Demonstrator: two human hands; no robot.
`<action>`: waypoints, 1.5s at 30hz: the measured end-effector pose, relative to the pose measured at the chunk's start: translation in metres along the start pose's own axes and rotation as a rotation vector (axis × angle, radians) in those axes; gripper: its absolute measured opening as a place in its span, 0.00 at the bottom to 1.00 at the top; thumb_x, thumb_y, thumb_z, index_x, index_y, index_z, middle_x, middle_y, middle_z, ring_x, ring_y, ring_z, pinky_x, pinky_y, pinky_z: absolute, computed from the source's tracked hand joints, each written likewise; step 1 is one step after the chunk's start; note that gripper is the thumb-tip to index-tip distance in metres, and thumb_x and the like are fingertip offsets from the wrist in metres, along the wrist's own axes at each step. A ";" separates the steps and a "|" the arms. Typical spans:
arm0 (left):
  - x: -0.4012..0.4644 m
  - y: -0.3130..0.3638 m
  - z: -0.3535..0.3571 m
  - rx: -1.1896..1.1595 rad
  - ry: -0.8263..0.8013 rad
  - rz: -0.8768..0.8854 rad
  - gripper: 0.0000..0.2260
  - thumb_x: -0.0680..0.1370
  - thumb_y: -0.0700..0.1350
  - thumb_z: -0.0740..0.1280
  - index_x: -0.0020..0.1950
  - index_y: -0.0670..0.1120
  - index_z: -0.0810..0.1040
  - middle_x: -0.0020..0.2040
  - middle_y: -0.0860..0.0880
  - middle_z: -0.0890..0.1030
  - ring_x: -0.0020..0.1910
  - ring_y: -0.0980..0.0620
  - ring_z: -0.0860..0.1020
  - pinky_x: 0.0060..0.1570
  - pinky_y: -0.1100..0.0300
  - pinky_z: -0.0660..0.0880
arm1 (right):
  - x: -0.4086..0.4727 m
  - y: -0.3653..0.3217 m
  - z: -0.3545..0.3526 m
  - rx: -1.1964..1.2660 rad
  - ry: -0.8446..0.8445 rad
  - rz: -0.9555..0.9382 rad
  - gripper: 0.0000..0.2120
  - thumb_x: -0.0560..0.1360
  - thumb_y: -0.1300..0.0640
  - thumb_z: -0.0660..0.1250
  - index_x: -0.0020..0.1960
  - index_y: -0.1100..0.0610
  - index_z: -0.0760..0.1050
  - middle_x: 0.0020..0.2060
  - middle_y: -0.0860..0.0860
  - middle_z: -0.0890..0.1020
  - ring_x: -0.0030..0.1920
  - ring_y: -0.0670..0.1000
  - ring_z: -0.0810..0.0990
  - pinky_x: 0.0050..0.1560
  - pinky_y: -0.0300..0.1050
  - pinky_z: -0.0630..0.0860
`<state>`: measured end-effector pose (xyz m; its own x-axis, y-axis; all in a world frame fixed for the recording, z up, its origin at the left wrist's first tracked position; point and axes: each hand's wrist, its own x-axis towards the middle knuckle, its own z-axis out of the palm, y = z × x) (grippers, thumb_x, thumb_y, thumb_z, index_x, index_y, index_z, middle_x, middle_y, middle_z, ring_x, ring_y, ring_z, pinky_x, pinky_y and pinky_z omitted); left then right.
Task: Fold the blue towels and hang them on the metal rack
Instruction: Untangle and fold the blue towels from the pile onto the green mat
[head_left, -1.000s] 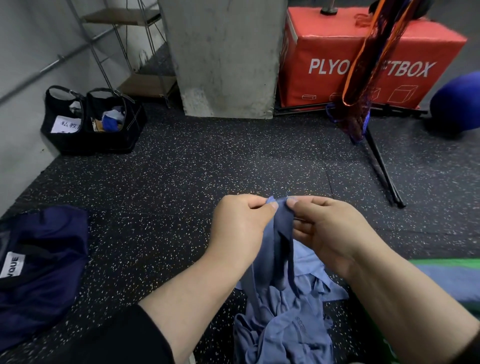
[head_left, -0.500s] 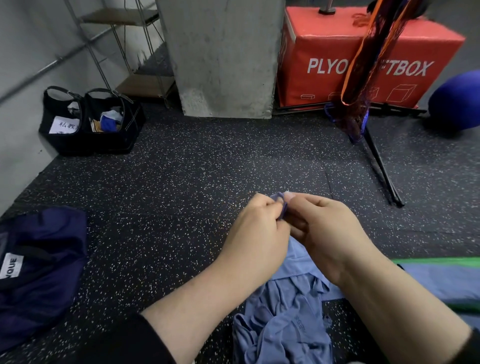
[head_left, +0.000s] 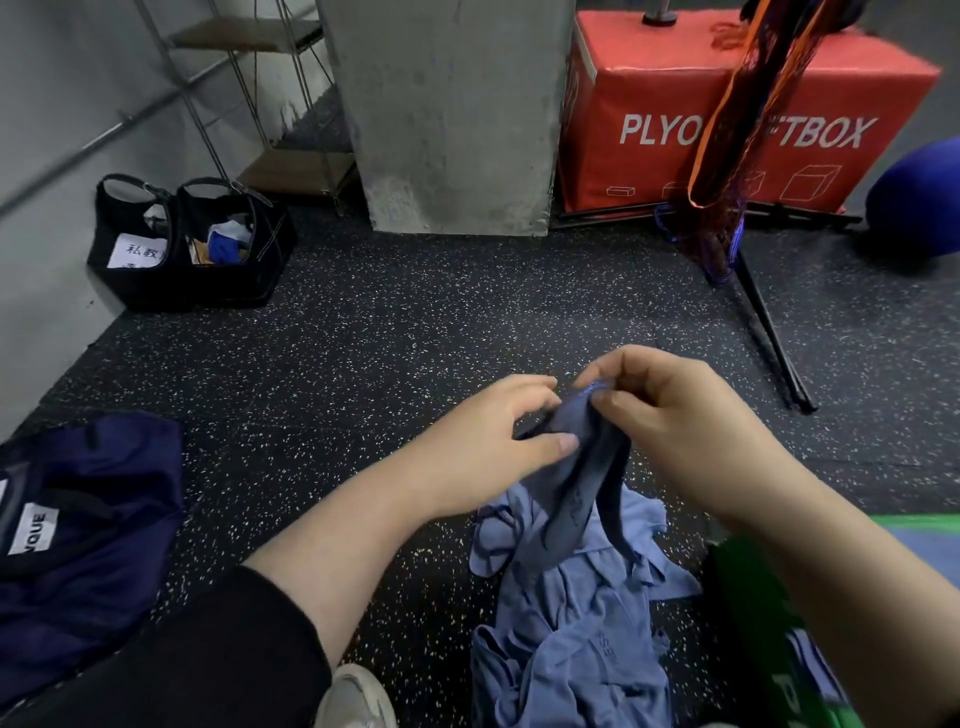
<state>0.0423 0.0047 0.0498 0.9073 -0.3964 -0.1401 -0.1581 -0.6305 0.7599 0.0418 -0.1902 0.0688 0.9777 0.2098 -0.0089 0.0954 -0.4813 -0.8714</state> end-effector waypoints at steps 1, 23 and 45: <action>0.001 -0.001 0.001 -0.033 0.032 0.007 0.06 0.81 0.52 0.69 0.54 0.51 0.81 0.69 0.60 0.75 0.65 0.63 0.73 0.63 0.63 0.66 | 0.000 0.001 -0.002 -0.053 -0.011 -0.013 0.09 0.79 0.62 0.64 0.47 0.49 0.80 0.37 0.50 0.84 0.36 0.50 0.79 0.44 0.53 0.77; -0.032 -0.022 -0.013 0.241 0.106 -0.167 0.18 0.75 0.55 0.75 0.40 0.43 0.74 0.30 0.50 0.72 0.29 0.49 0.71 0.31 0.55 0.62 | -0.021 -0.001 -0.022 -0.431 0.202 -0.003 0.07 0.81 0.53 0.62 0.51 0.42 0.77 0.37 0.46 0.82 0.31 0.53 0.81 0.31 0.46 0.76; -0.032 -0.033 0.001 0.259 0.107 -0.440 0.09 0.75 0.38 0.59 0.38 0.45 0.76 0.33 0.44 0.76 0.34 0.46 0.71 0.34 0.56 0.65 | -0.051 0.018 -0.029 -0.392 0.228 0.031 0.10 0.80 0.58 0.62 0.48 0.43 0.75 0.36 0.43 0.80 0.39 0.43 0.77 0.36 0.41 0.71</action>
<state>0.0177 0.0375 0.0284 0.9423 0.0047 -0.3348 0.1677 -0.8721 0.4598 -0.0005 -0.2346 0.0675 0.9933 0.0190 0.1143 0.0863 -0.7793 -0.6206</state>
